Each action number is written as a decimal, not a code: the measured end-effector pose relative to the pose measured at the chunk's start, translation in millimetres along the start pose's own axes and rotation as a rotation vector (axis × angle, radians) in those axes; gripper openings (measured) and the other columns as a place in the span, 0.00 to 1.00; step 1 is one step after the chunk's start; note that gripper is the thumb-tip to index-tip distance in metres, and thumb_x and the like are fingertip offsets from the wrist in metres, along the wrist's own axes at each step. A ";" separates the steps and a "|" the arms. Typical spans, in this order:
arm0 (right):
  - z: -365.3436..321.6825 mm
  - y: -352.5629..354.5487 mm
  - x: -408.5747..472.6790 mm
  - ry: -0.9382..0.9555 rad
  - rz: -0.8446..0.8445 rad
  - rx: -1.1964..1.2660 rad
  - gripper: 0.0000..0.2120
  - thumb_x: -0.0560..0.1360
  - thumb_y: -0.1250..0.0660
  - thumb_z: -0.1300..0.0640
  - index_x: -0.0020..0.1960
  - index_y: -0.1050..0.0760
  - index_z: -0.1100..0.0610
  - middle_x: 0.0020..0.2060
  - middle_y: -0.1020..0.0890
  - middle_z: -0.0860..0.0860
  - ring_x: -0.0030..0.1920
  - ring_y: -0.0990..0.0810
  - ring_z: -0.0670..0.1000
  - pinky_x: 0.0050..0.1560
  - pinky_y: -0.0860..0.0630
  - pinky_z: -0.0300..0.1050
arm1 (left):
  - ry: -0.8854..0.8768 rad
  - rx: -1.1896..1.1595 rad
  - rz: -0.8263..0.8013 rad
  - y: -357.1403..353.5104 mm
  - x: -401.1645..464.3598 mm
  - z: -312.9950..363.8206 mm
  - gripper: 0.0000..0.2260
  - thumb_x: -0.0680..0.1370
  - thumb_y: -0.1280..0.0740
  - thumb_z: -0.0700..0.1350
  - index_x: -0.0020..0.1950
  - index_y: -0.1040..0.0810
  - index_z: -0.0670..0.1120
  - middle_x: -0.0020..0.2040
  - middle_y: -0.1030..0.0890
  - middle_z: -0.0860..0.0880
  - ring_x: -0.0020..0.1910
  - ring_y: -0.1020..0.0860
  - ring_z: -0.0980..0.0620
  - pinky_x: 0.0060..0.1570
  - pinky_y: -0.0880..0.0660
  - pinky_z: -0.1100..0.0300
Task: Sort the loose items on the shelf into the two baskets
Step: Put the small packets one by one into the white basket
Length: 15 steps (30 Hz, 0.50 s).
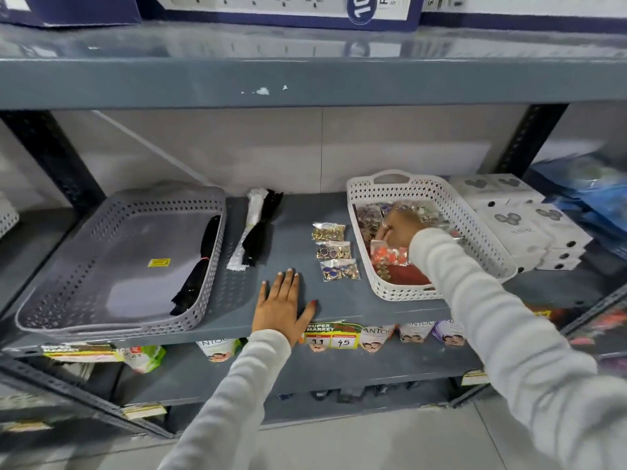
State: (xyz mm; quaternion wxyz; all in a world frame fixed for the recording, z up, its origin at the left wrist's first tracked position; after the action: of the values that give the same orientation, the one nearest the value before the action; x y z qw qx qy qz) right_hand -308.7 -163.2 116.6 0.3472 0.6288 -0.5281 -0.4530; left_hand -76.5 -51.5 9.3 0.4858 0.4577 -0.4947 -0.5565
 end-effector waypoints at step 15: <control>-64.2 -7.6 -2.5 0.280 0.111 0.127 0.11 0.74 0.38 0.72 0.51 0.18 0.66 0.51 0.16 0.60 0.52 0.17 0.57 0.55 0.24 0.42 | -0.012 -0.015 0.013 -2.3 0.2 -2.3 0.32 0.79 0.53 0.61 0.78 0.52 0.45 0.79 0.49 0.50 0.78 0.52 0.51 0.76 0.56 0.50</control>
State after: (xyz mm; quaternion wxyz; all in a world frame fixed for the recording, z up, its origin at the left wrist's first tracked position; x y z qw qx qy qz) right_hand -246.0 -161.9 132.5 0.4012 0.6764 -0.5361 -0.3068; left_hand -74.4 -51.9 6.8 0.4899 0.4475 -0.4963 -0.5597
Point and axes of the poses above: each hand's wrist, its own x-axis towards the middle knuckle, its own y-axis out of the back of the hand, z = x × y, the point moved 1 cm from there along x, towards the middle knuckle
